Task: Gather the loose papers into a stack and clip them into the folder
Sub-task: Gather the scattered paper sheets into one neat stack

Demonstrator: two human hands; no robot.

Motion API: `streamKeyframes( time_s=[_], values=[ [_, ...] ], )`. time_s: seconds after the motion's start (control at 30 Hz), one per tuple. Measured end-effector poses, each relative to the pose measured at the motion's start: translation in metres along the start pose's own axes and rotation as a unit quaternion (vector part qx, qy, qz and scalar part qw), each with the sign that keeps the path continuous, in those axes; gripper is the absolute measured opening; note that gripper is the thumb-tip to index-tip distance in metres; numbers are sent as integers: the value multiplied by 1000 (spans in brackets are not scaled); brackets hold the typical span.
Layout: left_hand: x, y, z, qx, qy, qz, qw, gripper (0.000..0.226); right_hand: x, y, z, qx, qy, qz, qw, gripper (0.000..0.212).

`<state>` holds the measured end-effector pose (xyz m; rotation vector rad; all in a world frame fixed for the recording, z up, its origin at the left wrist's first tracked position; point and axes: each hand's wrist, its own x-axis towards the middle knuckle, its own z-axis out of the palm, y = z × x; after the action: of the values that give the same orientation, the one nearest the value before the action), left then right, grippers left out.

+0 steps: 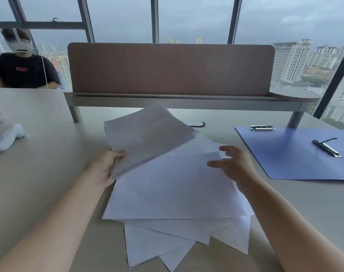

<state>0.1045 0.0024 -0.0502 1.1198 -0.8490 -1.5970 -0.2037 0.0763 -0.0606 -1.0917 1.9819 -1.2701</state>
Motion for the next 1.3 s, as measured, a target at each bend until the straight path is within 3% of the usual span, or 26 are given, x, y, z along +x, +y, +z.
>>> streamKeyframes(
  time_s=[0.13,0.23,0.37,0.4,0.47,0.5,0.67,0.9,1.1,1.3],
  values=[
    [6,2,-7,-160,-15,-32,987,29,-2,-3,-2,163,-40,66,984,68],
    [7,0,-6,-171,-13,-45,984,33,-2,-3,-2,184,-78,91,976,61],
    [4,1,-2,-183,-57,-38,981,88,-8,-6,-1,114,-136,75,981,18],
    [4,1,-1,-160,-63,-31,985,83,-9,-6,0,106,-148,72,981,15],
    [-2,2,3,-92,-48,-18,994,43,-10,-7,1,104,-154,64,980,12],
    [-3,2,4,-69,-44,-16,996,37,-10,-8,1,116,-141,59,981,11],
    [-4,3,4,-75,-63,-10,995,40,-6,-15,-2,291,-31,77,953,14],
    [-2,-10,11,-66,-46,-30,996,25,-28,-25,3,389,-188,164,887,16],
    [-1,-14,18,-22,-11,-3,1000,24,-34,-30,5,449,-217,155,853,16],
    [-7,-13,24,-33,13,38,999,37,-37,-30,10,451,-236,126,852,28]
  ],
)
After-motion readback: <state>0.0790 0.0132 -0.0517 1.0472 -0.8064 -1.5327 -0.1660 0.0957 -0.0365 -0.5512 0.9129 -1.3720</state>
